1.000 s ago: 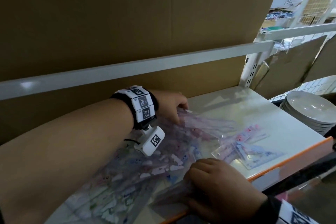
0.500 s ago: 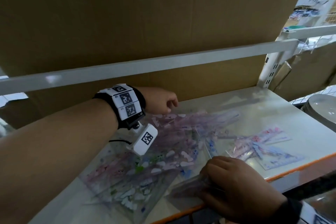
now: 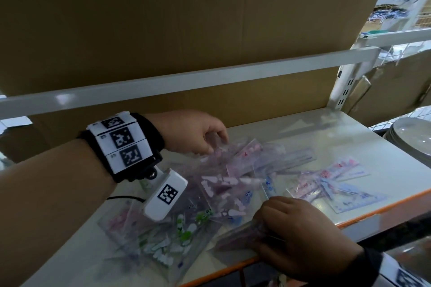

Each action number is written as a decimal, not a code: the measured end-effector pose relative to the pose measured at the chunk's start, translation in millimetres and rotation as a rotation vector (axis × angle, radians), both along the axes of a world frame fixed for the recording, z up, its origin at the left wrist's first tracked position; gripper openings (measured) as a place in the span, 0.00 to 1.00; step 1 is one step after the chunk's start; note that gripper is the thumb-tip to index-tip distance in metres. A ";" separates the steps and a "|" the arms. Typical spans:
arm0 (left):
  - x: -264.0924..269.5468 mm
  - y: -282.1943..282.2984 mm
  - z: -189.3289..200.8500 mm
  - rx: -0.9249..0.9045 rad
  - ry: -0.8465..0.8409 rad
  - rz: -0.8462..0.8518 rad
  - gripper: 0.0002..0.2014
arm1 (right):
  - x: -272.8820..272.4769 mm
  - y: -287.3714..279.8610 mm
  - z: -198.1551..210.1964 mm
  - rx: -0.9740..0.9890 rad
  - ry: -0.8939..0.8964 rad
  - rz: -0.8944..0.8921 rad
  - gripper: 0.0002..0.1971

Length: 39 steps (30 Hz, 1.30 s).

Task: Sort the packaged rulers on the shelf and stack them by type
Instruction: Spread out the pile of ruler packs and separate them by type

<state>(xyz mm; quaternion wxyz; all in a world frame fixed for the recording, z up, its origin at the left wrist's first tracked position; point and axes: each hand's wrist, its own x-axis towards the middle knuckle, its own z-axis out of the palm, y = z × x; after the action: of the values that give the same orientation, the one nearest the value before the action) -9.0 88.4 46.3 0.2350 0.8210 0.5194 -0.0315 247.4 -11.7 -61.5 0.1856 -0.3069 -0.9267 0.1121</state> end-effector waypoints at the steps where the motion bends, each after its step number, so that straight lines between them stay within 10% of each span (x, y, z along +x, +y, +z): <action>1: -0.8 -5.3 0.3 -0.005 -0.015 -0.002 0.17 | -0.1 -0.1 0.3 0.001 -0.001 0.001 0.11; 26: -25.1 -67.8 -20.8 -0.021 0.363 -0.195 0.13 | -2.8 0.9 6.5 0.041 0.030 0.026 0.11; 39: -35.5 -52.6 -28.0 0.010 -0.015 0.114 0.28 | -2.5 2.0 3.1 0.053 0.039 0.021 0.11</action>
<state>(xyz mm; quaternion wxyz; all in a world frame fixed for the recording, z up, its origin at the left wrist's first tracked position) -44.5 35.7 18.3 0.2364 0.7913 0.5638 -0.0094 244.9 -9.7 -58.4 0.2104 -0.2901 -0.9287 0.0951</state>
